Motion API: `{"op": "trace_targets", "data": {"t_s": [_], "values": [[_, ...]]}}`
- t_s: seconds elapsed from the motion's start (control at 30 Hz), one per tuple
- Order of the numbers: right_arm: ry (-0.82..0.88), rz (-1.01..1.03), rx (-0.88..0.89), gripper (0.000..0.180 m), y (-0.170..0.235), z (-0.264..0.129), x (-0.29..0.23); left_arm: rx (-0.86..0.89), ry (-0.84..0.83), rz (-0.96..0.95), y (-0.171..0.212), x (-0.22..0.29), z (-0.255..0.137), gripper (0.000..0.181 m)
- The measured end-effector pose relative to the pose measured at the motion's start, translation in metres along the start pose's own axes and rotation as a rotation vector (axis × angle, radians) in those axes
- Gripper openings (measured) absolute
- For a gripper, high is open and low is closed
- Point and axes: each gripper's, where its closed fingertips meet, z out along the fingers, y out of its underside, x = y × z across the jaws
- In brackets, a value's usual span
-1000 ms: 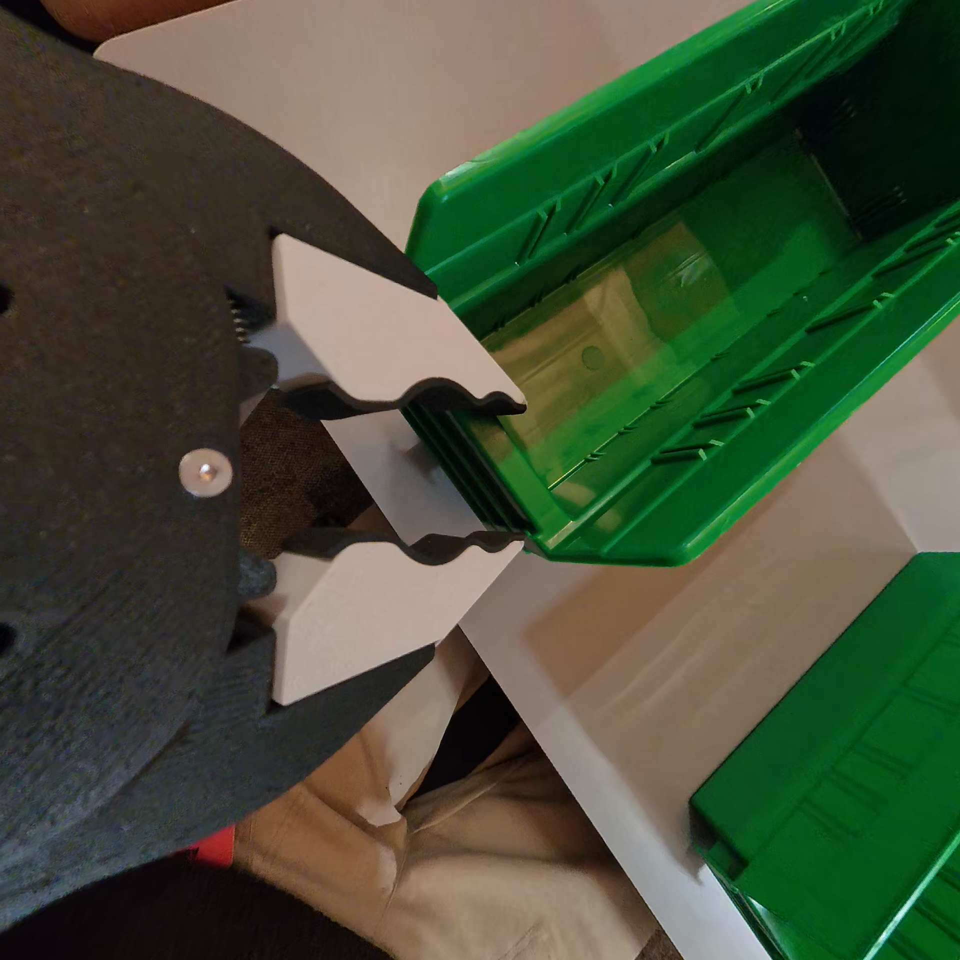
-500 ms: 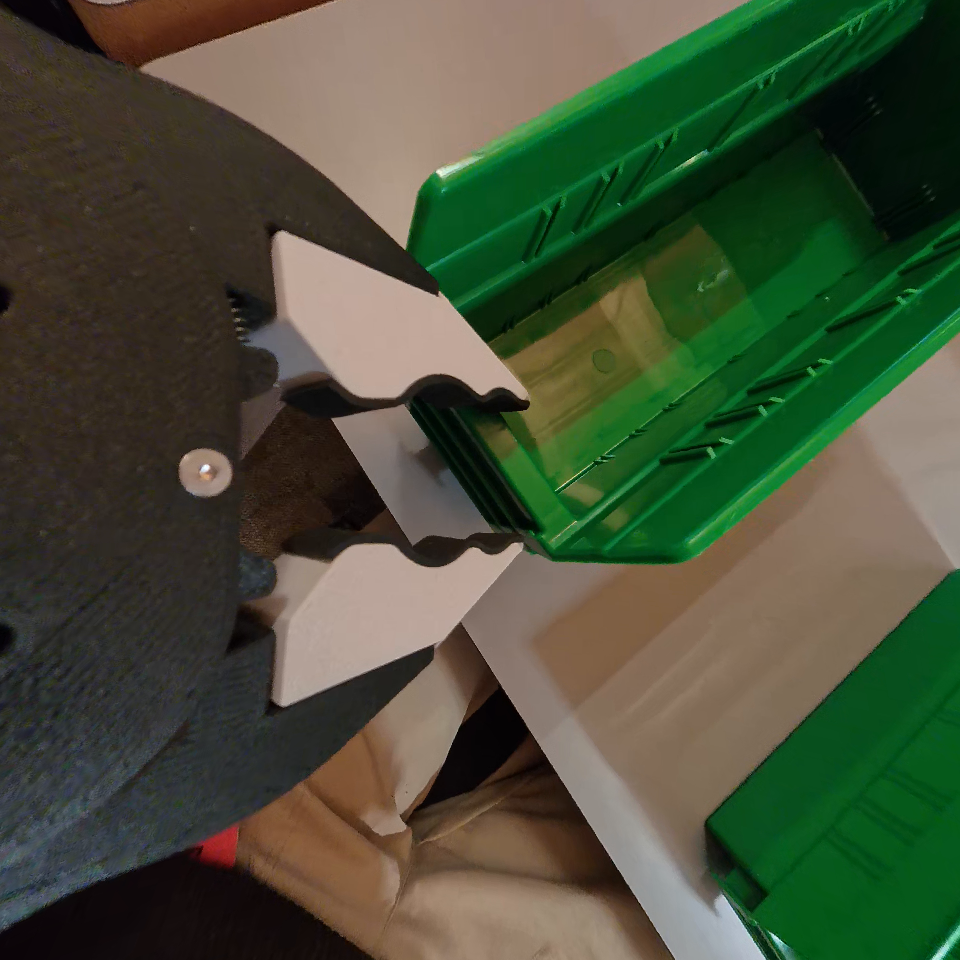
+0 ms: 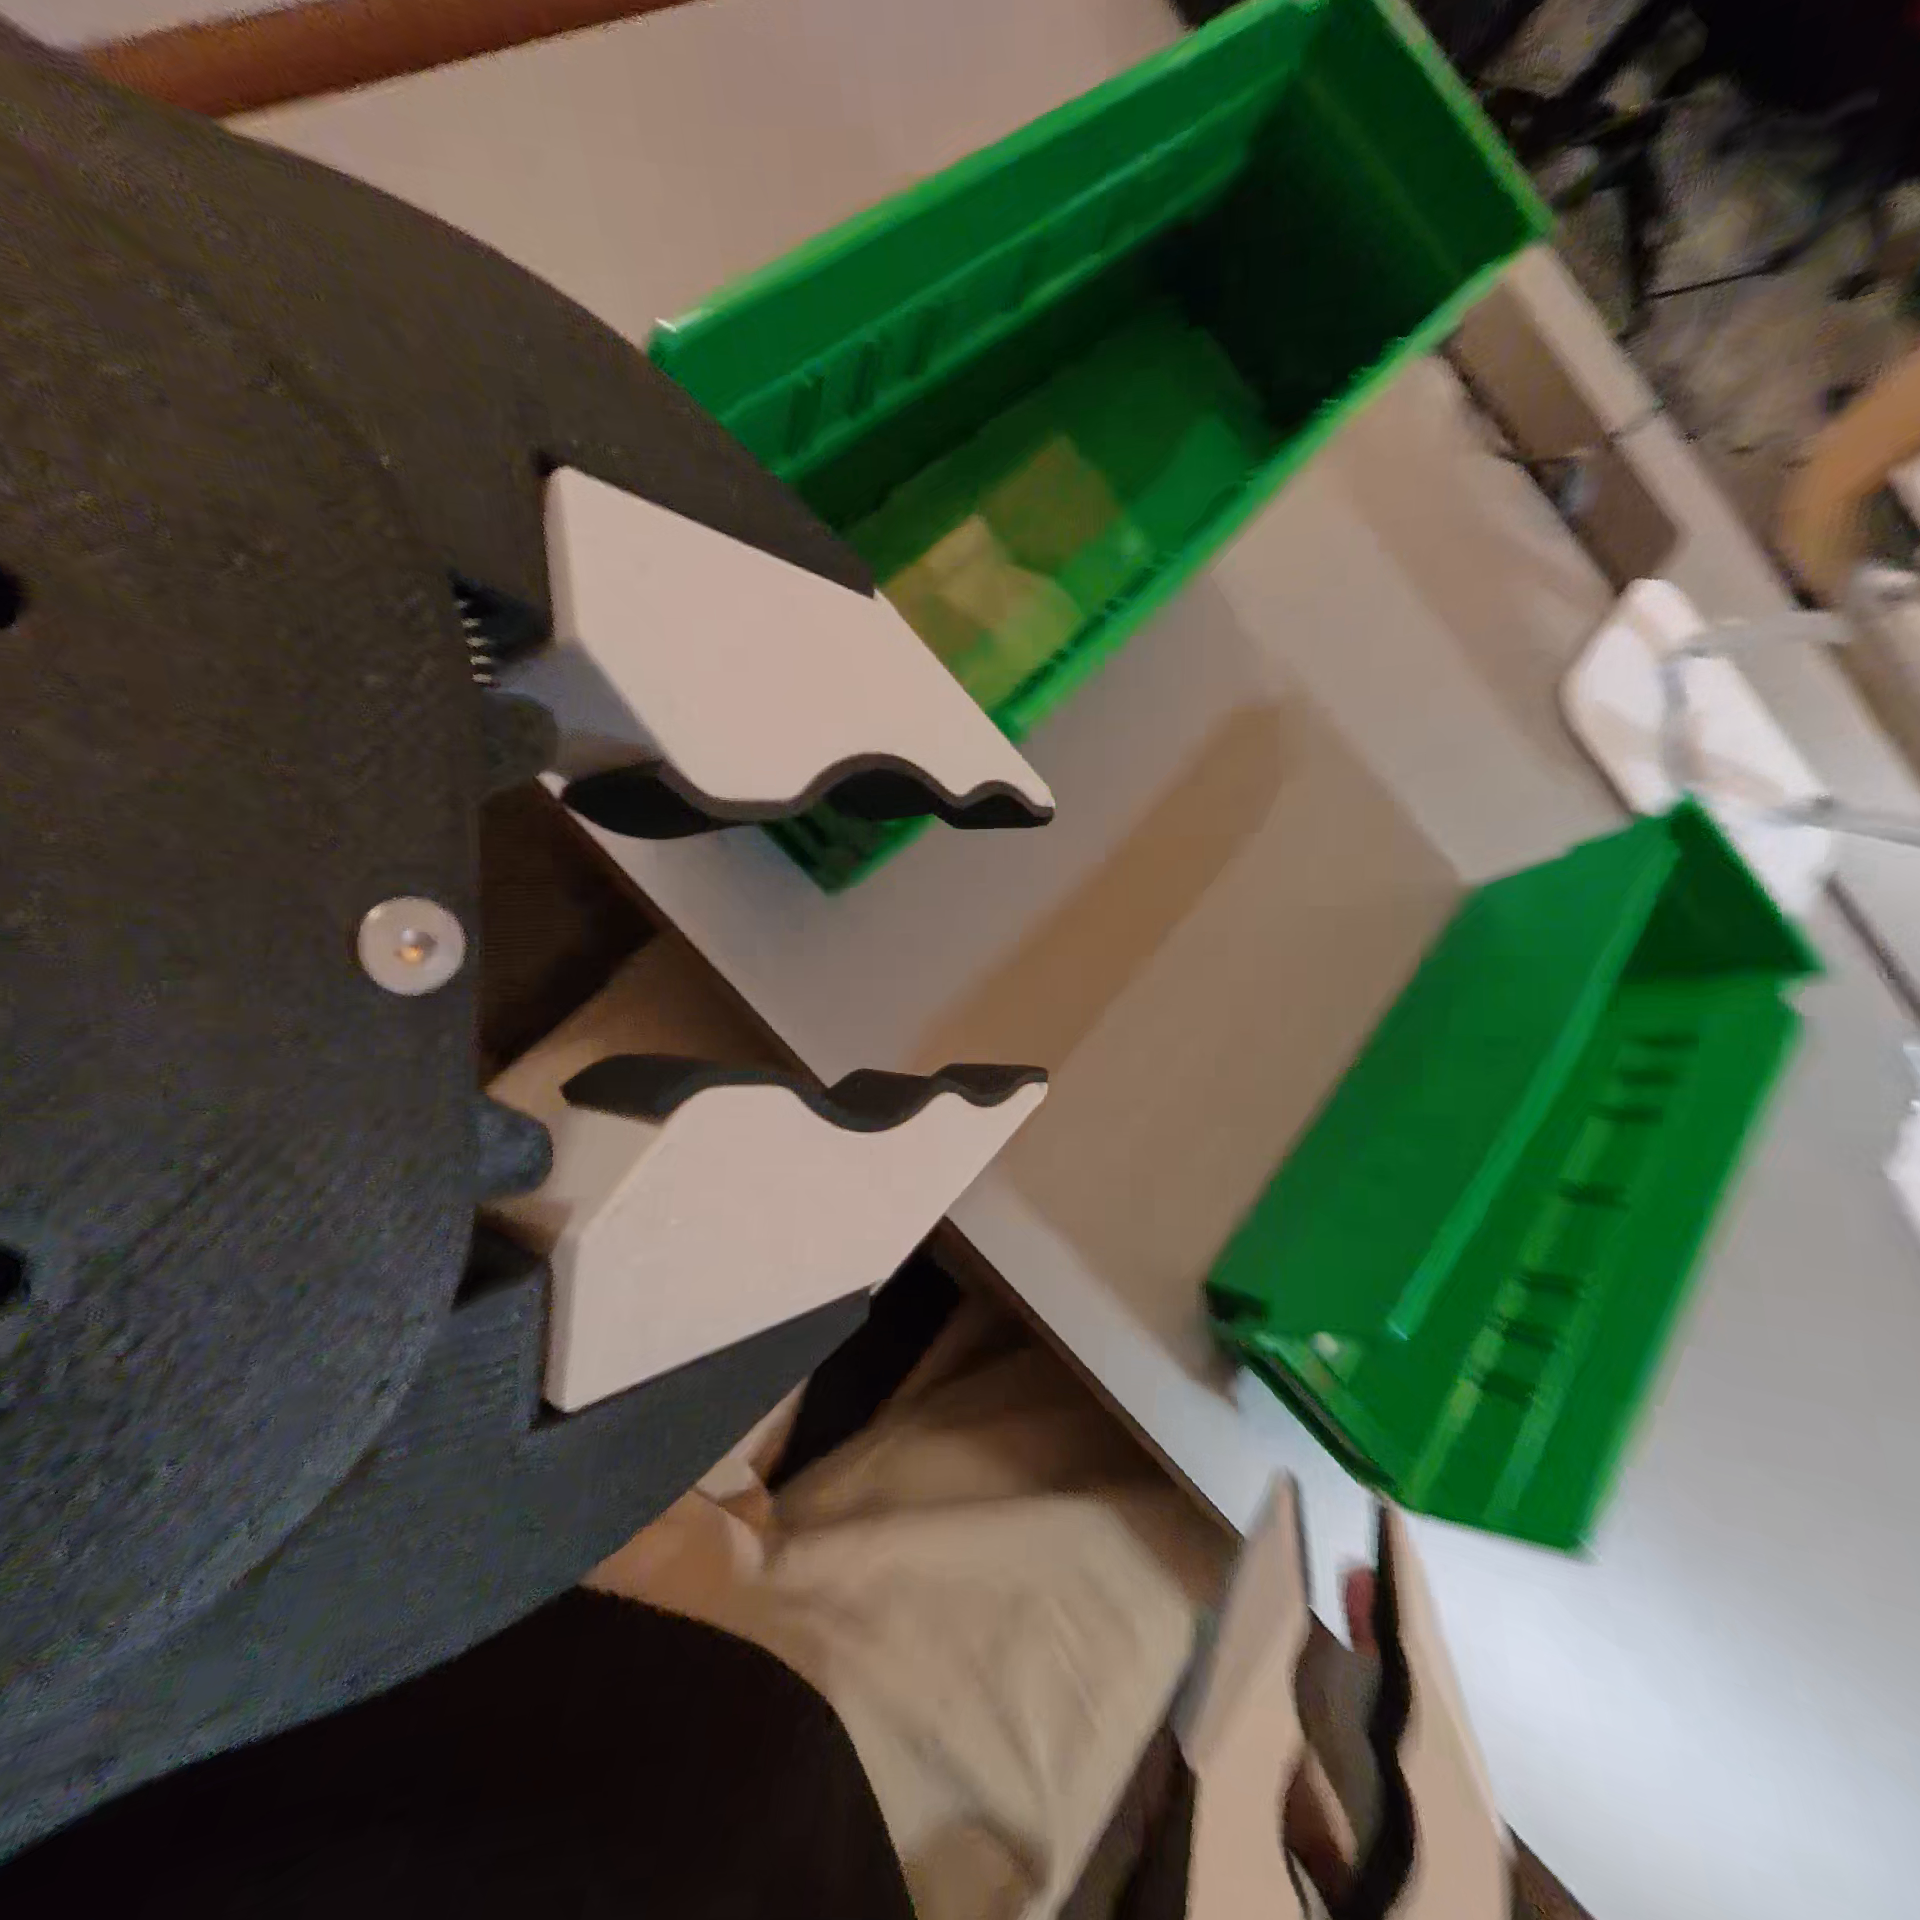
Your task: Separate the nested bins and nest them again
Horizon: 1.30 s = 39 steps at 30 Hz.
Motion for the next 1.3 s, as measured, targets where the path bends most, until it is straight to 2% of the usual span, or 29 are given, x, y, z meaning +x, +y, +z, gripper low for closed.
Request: {"op": "trace_targets", "data": {"t_s": [0.03,0.17,0.3,0.43,0.5,0.57,0.63,0.67,0.8,1.03,1.13,1.23,1.3], "values": [[0.009,0.024,0.019,0.019,-0.003,-0.001,0.004,0.053,0.018,0.008,-0.013,0.01,-0.001,0.045],[0.154,0.102,0.084,0.027,-0.012,-0.01,0.044,0.262,0.12,-0.055,-0.056,0.052,0.014,0.048],[0.325,0.228,0.061,0.042,0.004,-0.018,0.097,0.272,0.152,-0.13,-0.051,0.081,0.064,0.048],[0.272,0.353,-0.136,0.042,0.054,-0.003,0.106,0.385,-0.026,-0.114,-0.042,0.086,0.101,0.022],[0.23,0.419,-0.238,0.042,0.078,0.007,0.1,0.39,-0.018,-0.117,-0.035,0.098,0.113,0.023],[0.209,0.473,-0.289,0.04,0.091,0.013,0.098,0.352,0.048,-0.124,-0.028,0.115,0.124,0.033],[0.177,0.515,-0.318,0.019,0.099,0.018,0.094,0.319,0.033,-0.142,-0.023,0.117,0.131,0.055],[0.171,0.541,-0.328,0.015,0.102,0.02,0.094,0.312,-0.01,-0.152,-0.021,0.111,0.134,0.068],[0.232,0.568,-0.334,0.004,0.106,0.016,0.104,0.312,-0.076,-0.198,-0.016,0.101,0.136,0.091],[0.26,0.757,-0.236,0.003,0.085,0.006,0.094,0.333,0.028,-0.273,-0.021,0.122,0.135,0.092],[0.269,0.786,-0.196,0.004,0.074,0.003,0.08,0.361,0.029,-0.216,-0.026,0.134,0.134,0.089],[0.256,0.764,-0.122,0.003,0.057,0.001,0.071,0.401,-0.06,-0.166,-0.03,0.13,0.13,0.07],[0.271,0.7,-0.063,0.003,0.042,-0.002,0.068,0.423,-0.124,-0.16,-0.031,0.121,0.127,0.063]]}}
